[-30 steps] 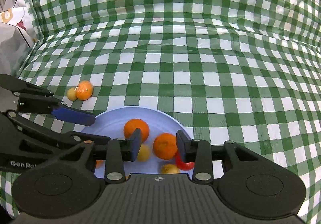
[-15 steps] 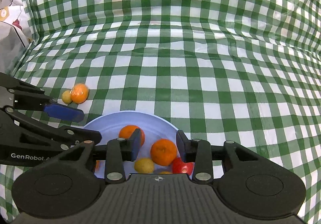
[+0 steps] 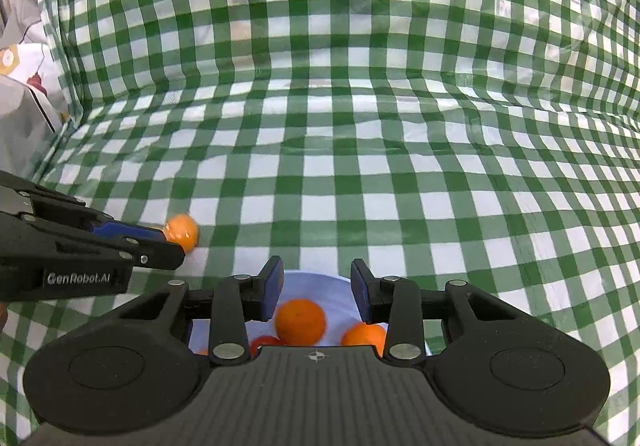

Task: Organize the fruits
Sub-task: 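Open the right tool to drop the yellow fruit while the left tool drops the tomato, then grasp a small yellow fruit with the left tool while the right tool grasps an orange, then carry the yellow fruit and orange over the blue plate with both tools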

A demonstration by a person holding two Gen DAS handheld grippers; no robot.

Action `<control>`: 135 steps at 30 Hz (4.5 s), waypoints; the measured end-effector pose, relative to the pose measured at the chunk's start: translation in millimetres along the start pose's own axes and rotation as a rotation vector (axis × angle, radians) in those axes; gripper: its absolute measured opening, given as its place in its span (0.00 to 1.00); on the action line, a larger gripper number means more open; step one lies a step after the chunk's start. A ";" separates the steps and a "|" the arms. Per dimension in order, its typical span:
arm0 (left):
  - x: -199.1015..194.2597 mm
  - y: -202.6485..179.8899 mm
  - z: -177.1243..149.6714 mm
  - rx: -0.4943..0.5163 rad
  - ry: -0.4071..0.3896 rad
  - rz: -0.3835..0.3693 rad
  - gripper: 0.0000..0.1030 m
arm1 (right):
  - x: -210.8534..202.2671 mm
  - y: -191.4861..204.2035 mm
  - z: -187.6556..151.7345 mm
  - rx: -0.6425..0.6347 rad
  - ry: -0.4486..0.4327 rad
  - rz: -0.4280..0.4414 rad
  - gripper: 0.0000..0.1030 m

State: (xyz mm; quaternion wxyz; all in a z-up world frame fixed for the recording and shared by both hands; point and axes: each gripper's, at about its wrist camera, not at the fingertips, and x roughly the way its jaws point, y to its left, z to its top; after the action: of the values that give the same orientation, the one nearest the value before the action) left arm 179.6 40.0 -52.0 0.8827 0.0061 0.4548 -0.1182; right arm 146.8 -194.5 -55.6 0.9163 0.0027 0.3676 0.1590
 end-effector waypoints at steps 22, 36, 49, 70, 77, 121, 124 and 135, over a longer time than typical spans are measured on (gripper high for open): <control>2.9 106.4 -5.6 -0.312 0.051 0.007 0.16 | 43.8 60.9 4.2 0.112 -0.019 0.174 0.27; 31.7 109.0 -13.0 -0.380 0.073 -0.058 0.22 | 97.2 53.4 17.1 0.337 0.066 0.245 0.29; 42.8 114.8 -18.6 -0.502 0.095 -0.162 0.23 | 111.8 42.4 12.0 0.458 0.148 0.266 0.31; 19.8 119.1 -16.6 -0.304 0.076 0.101 0.24 | 118.8 109.6 14.3 0.080 0.167 0.183 0.34; 21.1 118.5 -11.6 -0.290 0.073 0.107 0.25 | 103.4 110.9 18.1 0.033 0.147 0.178 0.33; -143.1 -24.4 -130.5 -0.169 -0.309 0.143 0.25 | -132.5 39.6 -132.9 0.108 -0.309 0.114 0.34; -139.9 -42.4 -135.8 -0.122 -0.314 0.122 0.25 | -128.6 25.0 -160.2 0.128 -0.325 0.076 0.34; -107.3 -60.3 -131.6 -0.068 -0.273 0.081 0.25 | -108.9 3.2 -169.3 0.137 -0.280 0.007 0.34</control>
State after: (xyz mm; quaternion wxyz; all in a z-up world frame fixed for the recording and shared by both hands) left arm 1.3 18.8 -36.9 0.9402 -0.0213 0.3334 -0.0667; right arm -42.3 -242.3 -105.5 0.9556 0.0888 0.2465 0.1347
